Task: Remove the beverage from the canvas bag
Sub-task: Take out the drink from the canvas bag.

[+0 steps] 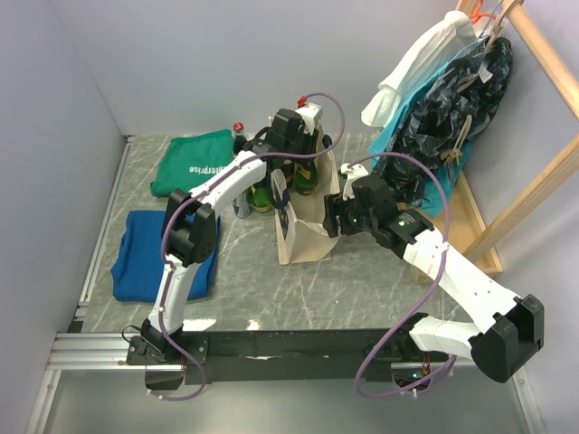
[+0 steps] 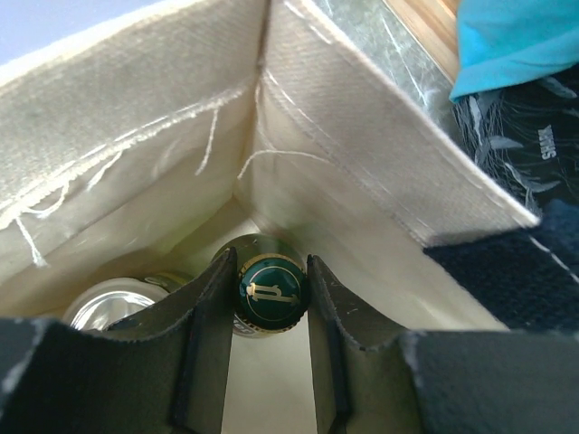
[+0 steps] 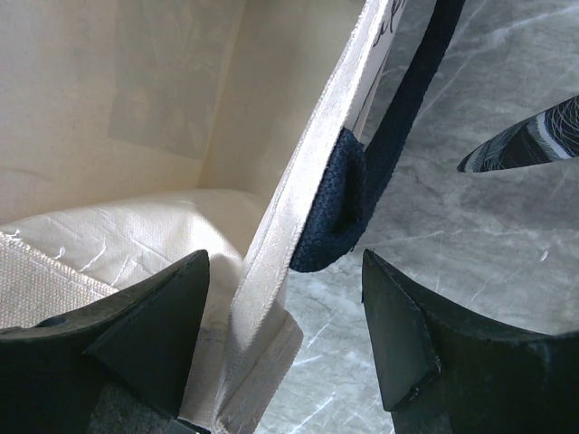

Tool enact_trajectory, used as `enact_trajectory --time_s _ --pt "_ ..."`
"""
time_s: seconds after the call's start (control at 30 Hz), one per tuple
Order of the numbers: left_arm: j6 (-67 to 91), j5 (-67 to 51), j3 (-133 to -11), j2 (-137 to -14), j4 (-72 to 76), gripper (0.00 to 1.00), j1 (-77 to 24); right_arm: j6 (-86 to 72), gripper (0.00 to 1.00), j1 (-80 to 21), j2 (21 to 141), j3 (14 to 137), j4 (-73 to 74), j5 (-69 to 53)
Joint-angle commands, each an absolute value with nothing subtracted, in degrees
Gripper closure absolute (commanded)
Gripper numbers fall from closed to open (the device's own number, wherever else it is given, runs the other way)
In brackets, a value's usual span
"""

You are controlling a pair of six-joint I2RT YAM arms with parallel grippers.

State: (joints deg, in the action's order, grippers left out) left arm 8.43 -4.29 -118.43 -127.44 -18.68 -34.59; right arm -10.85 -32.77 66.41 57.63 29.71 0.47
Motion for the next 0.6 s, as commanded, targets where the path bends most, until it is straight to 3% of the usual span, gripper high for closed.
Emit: enact_trajectory --time_s 0.0,0.57 --pt "7.74 -8.52 -123.57 -120.15 -15.03 0.99 -35.68 -10.28 0.26 -33.22 65.48 57.04 30.94 1.41" --pt "6.33 -11.25 -123.14 -116.37 -17.67 0.99 -36.3 -10.46 0.26 -33.31 65.3 57.22 30.76 2.2"
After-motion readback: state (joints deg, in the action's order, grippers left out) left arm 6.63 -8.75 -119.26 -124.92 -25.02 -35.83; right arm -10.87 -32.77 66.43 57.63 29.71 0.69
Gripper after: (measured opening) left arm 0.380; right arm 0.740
